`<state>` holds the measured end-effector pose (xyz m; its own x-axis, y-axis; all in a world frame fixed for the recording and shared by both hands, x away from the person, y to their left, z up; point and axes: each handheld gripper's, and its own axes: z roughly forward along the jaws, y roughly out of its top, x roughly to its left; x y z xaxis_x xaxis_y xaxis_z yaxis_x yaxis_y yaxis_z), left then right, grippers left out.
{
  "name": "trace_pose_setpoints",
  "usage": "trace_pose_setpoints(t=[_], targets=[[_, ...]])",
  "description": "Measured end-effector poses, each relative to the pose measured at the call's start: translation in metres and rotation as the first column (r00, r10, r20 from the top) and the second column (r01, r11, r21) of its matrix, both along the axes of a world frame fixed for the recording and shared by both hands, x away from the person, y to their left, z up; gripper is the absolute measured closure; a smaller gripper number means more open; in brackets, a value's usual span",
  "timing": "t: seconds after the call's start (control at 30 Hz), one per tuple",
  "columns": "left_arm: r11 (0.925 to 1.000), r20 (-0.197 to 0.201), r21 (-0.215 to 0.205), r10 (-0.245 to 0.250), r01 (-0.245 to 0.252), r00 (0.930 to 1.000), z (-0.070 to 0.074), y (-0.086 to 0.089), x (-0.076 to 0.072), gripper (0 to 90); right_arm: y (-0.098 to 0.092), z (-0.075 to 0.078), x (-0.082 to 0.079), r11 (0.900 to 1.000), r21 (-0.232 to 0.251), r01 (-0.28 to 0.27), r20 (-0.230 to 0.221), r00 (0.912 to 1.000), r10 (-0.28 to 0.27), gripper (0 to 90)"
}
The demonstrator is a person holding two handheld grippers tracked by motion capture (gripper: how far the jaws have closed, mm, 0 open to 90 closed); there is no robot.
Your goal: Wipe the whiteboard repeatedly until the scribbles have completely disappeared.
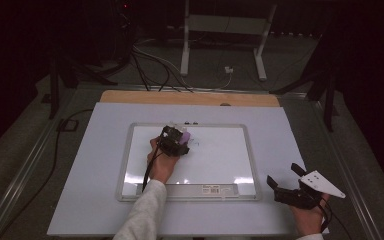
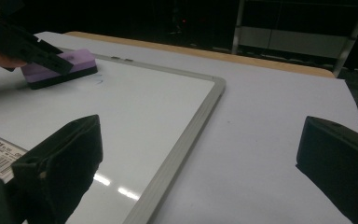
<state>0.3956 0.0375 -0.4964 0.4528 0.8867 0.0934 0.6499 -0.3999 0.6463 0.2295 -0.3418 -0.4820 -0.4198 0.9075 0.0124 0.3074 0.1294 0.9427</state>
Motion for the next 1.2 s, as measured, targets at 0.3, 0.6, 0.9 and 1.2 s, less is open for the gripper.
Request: trace_pose_setpoints(t=[0.3, 0.6, 0.9, 1.2], targets=[[0.9855, -0.019, -0.073, -0.155, 0.153, 0.9878, -0.002, -0.020, -0.008, 41.9, 0.001, -0.001, 0.001, 1.000, -0.002, -0.002, -0.003, 1.0000, 0.002, 0.7], [0.9867, -0.019, -0.090, -0.137, 0.135, 0.9903, -0.003, -0.018, -0.003, 41.9, -0.001, 0.000, 0.000, 1.000, 0.002, 0.003, -0.002, 1.0000, -0.003, 0.7], [0.9942, -0.029, -0.093, 0.052, -0.054, 0.9982, -0.003, 0.005, 0.013, 42.0, -0.003, 0.000, 0.000, 1.000, 0.007, 0.006, 0.001, 1.0000, -0.006, 0.7], [0.9908, -0.029, -0.091, -0.103, 0.100, 0.9943, -0.003, -0.021, 0.004, 41.9, -0.001, 0.000, 0.001, 1.000, 0.000, -0.001, -0.002, 1.0000, 0.001, 0.7]])
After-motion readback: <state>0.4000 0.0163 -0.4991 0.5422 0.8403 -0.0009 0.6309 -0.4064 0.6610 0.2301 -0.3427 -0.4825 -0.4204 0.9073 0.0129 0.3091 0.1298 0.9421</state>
